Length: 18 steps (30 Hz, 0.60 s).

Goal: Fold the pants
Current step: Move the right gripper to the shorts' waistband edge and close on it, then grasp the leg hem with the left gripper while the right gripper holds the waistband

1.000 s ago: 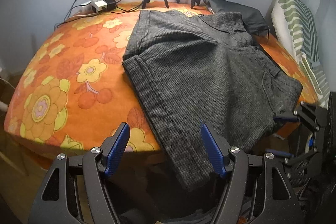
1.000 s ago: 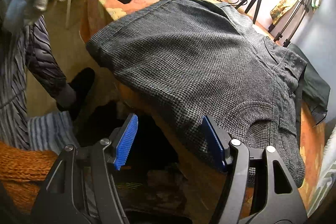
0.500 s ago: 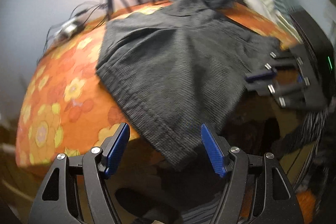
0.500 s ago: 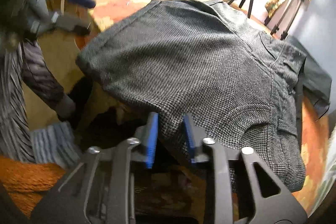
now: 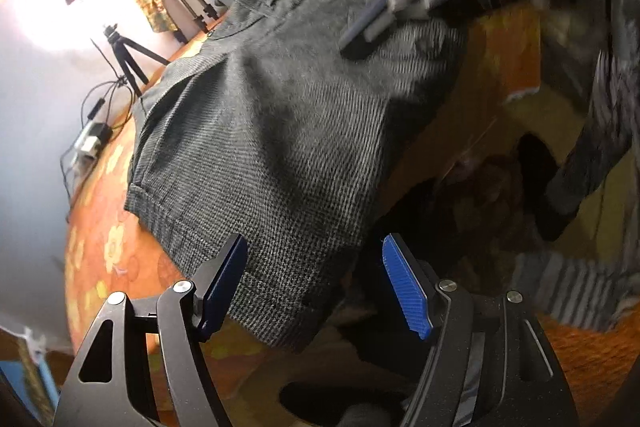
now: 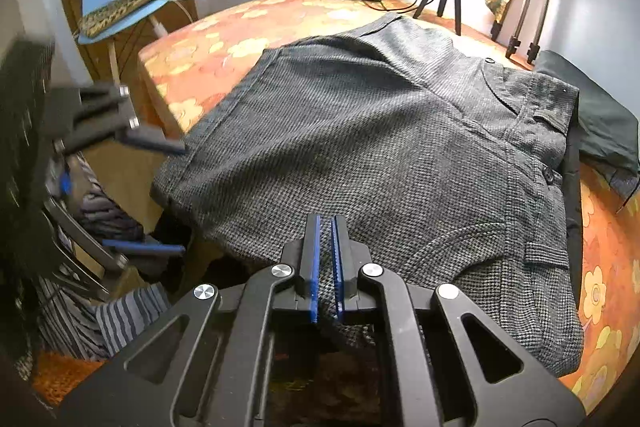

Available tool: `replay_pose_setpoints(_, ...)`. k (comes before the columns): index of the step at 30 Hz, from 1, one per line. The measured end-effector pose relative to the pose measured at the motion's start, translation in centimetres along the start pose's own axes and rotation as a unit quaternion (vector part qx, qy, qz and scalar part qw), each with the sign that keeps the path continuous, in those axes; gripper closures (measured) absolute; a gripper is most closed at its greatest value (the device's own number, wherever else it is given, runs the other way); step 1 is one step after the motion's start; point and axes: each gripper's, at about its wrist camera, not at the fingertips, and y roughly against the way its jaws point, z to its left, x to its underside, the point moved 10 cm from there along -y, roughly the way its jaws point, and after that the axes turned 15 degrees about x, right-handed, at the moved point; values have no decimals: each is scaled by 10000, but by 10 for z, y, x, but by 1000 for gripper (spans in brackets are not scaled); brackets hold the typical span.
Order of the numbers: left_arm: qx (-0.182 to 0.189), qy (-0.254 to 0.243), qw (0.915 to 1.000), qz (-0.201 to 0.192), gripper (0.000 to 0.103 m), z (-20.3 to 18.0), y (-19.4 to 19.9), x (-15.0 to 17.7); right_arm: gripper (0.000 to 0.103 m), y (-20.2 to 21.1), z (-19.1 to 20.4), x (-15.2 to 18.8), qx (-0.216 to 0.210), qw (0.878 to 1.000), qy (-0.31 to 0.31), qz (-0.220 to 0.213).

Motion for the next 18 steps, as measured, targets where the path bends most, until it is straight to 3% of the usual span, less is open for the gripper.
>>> replay_pose_setpoints(5, 46, 155, 9999, 53, 33, 8, -7, 12, 94, 10, -10, 13, -166, 9998, -112, -14)
replay_pose_setpoints(6, 70, 210, 9997, 42, 33, 10, -7, 13, 86, 11, -10, 20, -104, 9999, 1, 1)
replay_pose_setpoints(7, 95, 276, 9996, 16, 33, 12, -7, 14, 68, 11, -8, 25, -63, 9999, 102, 15)
replay_pose_setpoints(9, 94, 328, 9994, -39, 33, 13, -6, 14, 43, 9, -3, 35, 13, 9996, 263, 45)
replay_pose_setpoints(12, 66, 304, 9994, -155, 33, 15, -3, 9, 41, 1, 13, 48, 217, 9967, 781, 99)
replay_pose_setpoints(16, 85, 318, 9991, -253, 33, 11, 3, 4, 41, -13, 28, 57, 813, 9840, 1583, 39)
replay_pose_setpoints(17, 92, 324, 9991, -275, 33, 10, 4, 4, 42, -17, 29, 58, 976, 9801, 1727, 47)
replay_pose_setpoints(18, 98, 330, 9989, -308, 33, 10, 6, 3, 54, -18, 29, 58, 1040, 9788, 1765, 44)
